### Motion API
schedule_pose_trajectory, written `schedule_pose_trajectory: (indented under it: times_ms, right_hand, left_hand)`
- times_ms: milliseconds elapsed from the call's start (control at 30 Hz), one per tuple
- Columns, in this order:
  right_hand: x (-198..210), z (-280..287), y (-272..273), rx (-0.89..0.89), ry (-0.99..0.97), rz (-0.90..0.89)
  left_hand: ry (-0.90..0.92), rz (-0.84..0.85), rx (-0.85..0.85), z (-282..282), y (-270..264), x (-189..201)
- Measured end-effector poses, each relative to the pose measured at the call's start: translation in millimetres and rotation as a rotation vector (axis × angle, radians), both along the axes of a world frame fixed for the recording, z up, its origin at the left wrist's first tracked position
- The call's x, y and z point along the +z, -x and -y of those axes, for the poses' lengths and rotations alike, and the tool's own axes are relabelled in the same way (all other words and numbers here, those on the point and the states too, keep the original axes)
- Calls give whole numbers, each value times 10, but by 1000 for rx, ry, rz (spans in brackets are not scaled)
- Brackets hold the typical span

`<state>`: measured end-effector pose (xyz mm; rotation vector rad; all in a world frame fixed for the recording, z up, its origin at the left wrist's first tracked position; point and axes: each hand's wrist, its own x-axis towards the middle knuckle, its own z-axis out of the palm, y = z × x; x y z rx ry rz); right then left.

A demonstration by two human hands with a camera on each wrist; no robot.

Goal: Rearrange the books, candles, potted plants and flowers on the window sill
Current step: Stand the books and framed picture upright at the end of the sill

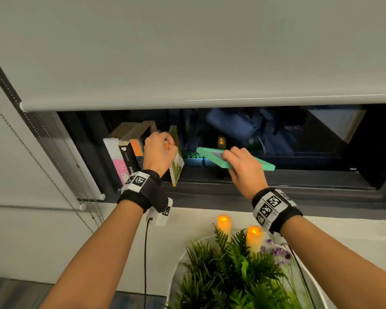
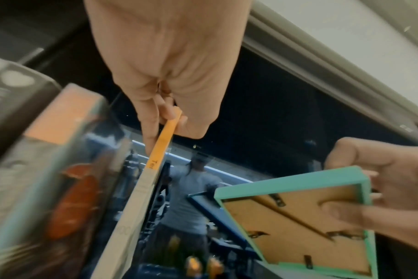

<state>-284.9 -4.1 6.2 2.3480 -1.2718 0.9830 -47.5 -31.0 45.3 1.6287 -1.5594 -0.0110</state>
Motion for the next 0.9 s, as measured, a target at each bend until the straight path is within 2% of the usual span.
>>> schedule_pose_trajectory:
  times_ms: [200,567,633,733,900]
  right_hand:
    - [-82,-27,-326,66,6,-75]
    - [-215,-8,-570,33,-26,-128]
    - [-237,18,-620,31,-35,-139]
    - [-284,61,-721,30,-50,-140]
    - [-408,126,-869,47,-74,-145]
  left_hand:
    - [-13,60,58,4,-416,-194]
    - [-30,67,3,102,-517,-455]
    - [-94,154,23,104,-512,-435]
    - [-198,373,95,72,-518,-385]
    - [-166,773,224,34,-591,-446]
